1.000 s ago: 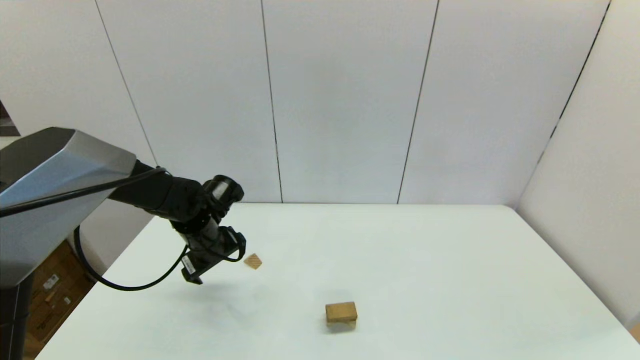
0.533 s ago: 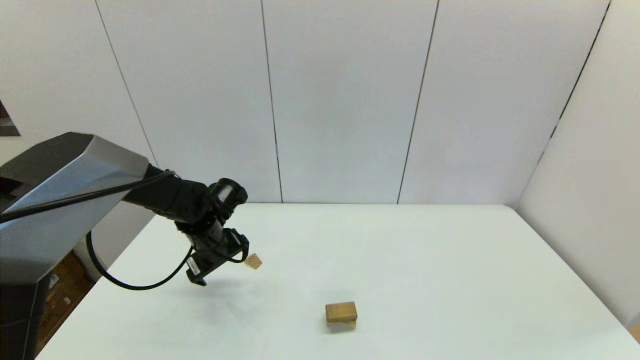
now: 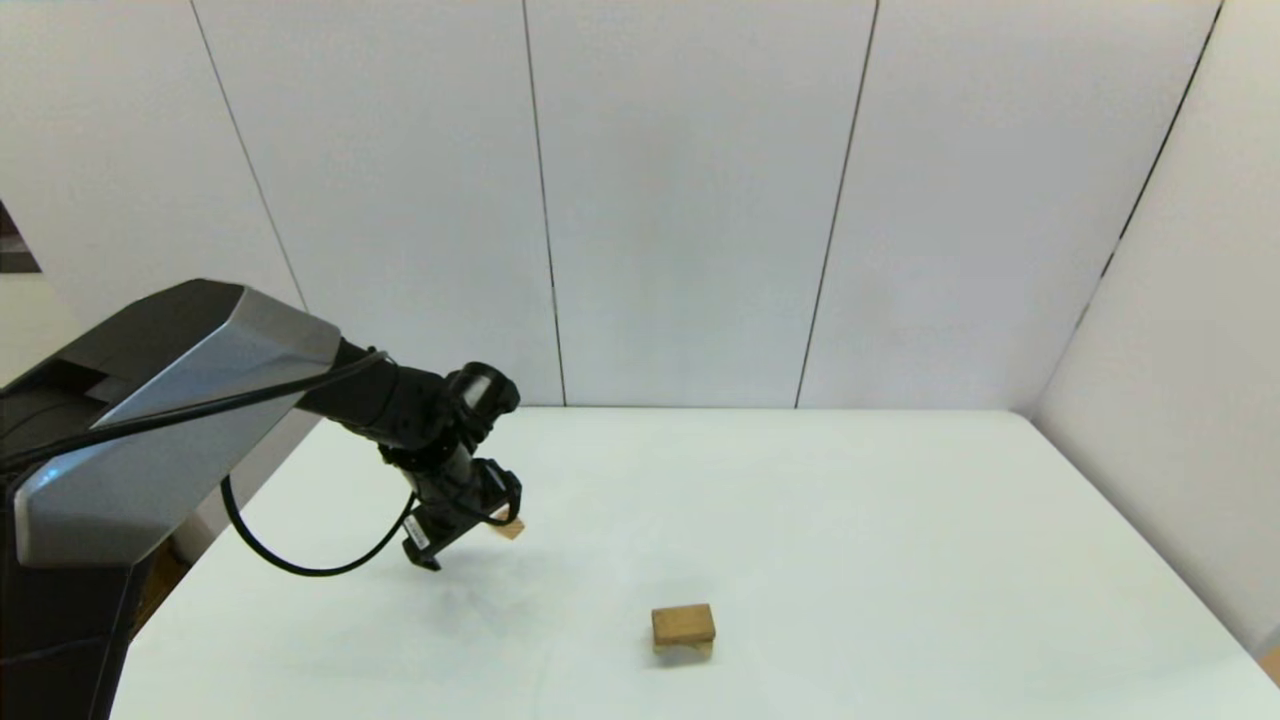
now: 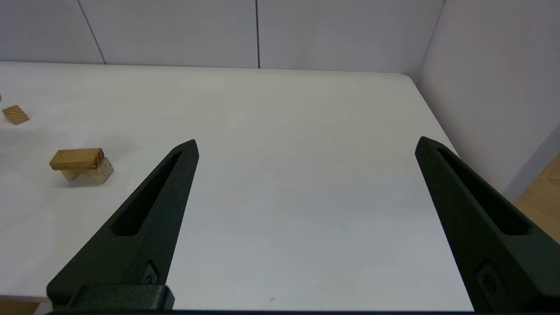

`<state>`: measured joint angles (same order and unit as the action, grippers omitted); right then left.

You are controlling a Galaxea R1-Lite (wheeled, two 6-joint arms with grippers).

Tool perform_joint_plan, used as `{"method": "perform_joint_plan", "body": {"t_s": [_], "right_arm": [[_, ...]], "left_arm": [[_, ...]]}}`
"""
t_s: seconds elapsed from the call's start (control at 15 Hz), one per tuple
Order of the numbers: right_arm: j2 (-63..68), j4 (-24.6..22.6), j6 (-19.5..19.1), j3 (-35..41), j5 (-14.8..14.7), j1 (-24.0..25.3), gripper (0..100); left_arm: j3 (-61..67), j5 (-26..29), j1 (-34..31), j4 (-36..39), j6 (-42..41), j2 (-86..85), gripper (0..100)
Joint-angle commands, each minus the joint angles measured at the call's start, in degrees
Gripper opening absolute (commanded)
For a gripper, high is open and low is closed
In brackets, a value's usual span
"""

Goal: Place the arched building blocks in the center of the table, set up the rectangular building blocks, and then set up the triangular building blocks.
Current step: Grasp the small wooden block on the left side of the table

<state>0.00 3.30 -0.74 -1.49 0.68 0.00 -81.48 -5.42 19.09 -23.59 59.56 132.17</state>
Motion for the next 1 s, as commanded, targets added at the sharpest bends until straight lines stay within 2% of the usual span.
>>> {"method": "perform_joint_plan", "body": {"t_s": [0.07, 0.2, 0.4, 1.0], "right_arm": [[0.0, 0.0, 0.0, 0.0, 0.0, 0.0, 100], [0.0, 0.0, 0.0, 0.0, 0.0, 0.0, 100], [0.0, 0.0, 0.0, 0.0, 0.0, 0.0, 100], [0.0, 0.0, 0.0, 0.0, 0.0, 0.0, 100]], "left_arm": [[2.5, -0.7, 0.4, 0.2, -0.1, 0.3, 100], [2.6, -0.8, 0.4, 1.4, 0.7, 0.5, 100], [3.6, -1.3, 0.4, 7.2, 5.0, 0.6, 100], [-0.3, -0.6, 0.5, 6.3, 10.3, 2.3, 100]]}}
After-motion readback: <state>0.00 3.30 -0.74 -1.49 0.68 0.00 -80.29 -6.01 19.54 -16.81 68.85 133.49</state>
